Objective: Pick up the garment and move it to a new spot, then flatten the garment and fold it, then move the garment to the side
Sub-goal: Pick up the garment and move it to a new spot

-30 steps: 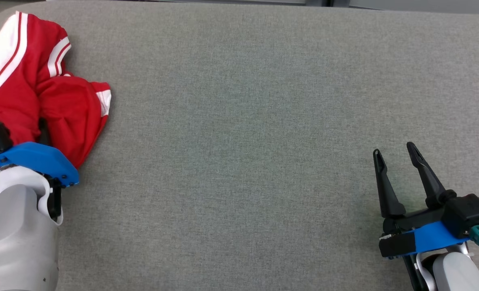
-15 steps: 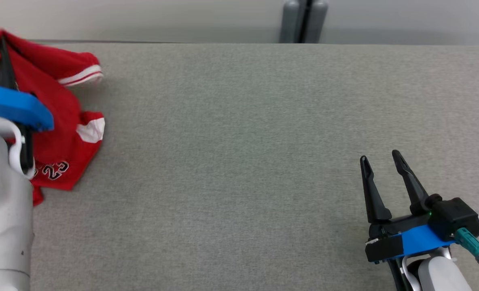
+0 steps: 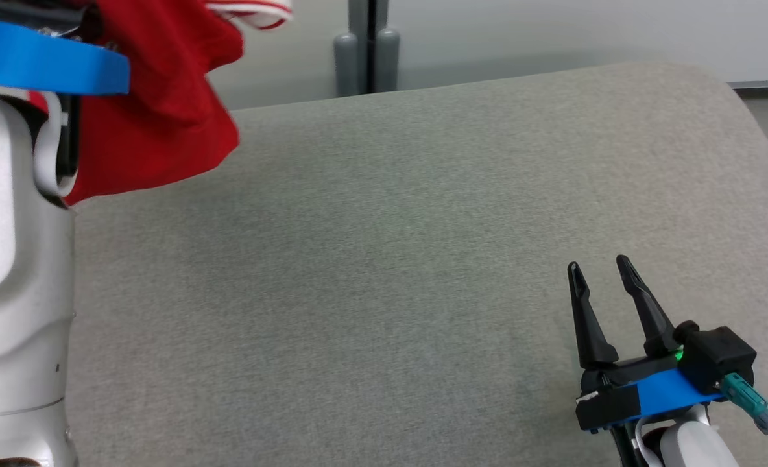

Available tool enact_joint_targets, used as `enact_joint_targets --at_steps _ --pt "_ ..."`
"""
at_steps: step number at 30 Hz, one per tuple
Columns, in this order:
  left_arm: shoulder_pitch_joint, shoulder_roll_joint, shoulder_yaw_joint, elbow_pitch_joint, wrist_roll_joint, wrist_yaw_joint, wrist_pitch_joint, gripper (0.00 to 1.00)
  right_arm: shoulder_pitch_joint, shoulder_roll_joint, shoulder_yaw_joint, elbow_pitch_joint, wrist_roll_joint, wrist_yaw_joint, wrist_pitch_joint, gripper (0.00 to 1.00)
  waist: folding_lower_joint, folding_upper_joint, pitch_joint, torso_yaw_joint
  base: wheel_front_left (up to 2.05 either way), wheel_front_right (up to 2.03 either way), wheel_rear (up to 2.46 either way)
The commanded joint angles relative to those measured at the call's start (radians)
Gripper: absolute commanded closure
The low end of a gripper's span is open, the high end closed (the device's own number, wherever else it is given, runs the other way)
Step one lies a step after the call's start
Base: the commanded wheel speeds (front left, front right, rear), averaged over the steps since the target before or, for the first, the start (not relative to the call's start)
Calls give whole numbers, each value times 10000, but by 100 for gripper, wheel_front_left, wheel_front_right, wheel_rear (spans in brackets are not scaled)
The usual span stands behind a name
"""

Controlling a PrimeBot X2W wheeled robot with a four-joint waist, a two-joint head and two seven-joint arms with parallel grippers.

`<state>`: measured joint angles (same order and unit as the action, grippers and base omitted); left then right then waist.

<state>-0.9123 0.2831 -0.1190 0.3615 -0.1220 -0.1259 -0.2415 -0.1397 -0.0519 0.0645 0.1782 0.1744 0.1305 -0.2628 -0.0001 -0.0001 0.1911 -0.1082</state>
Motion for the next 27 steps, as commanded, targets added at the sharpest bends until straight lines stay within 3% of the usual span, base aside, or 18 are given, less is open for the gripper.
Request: enact_joint_targets --at_steps 1,6,11,27 --pt "-206 -106 -176 -263 -15 -54 97 100 18 14 21 9 170 4 -33 0 1 1 -226 -428 0 0 0" --pt "-443 -404 -931 -920 -89 -60 366 100 -140 14 77 -6 434 5 -31 0 1 1 -70 -1204 0 0 0" --pt "28 -691 -1874 -717 -196 -42 297 100 -284 17 148 20 674 5 -31 0 1 1 147 -1666 0 0 0" --pt "4102 -1667 -4288 1635 -891 -43 -229 100 1 13 30 193 462 5 -31 0 1 1 -113 -1345 0 0 0"
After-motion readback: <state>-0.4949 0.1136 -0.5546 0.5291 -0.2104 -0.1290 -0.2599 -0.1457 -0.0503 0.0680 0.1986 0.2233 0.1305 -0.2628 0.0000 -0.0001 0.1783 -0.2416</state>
